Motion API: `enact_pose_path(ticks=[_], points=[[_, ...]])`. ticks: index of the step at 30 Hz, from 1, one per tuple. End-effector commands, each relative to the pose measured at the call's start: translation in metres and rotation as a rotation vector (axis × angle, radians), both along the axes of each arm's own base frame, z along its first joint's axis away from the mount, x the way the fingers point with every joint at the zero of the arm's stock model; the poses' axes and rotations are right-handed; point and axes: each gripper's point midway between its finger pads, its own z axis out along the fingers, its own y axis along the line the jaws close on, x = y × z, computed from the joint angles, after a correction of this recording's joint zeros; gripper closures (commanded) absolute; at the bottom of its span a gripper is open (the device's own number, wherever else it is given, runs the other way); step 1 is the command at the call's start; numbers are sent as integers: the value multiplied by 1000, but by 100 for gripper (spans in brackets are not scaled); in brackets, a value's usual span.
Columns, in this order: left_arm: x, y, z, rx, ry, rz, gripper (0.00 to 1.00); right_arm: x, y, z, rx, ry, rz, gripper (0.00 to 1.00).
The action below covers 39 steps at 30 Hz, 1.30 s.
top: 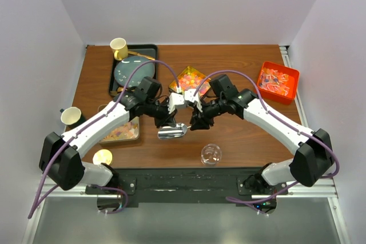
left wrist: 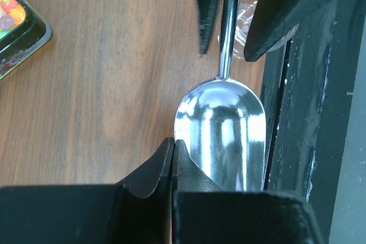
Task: Pack the candies
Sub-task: Pick up the spatula from the center of the board.
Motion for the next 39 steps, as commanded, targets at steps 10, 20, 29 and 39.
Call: enact_pose_path(ticks=[10, 20, 29, 39], points=[[24, -27, 60, -196, -68, 17, 100, -12, 5, -9, -52, -17, 58, 70], [25, -22, 64, -187, -88, 21, 100, -12, -1, -20, -113, -59, 92, 73], [21, -19, 68, -212, -73, 6, 100, -9, -2, -17, -131, -87, 105, 80], [21, -8, 58, -155, -99, 28, 100, -7, -10, 15, -138, -133, 86, 37]])
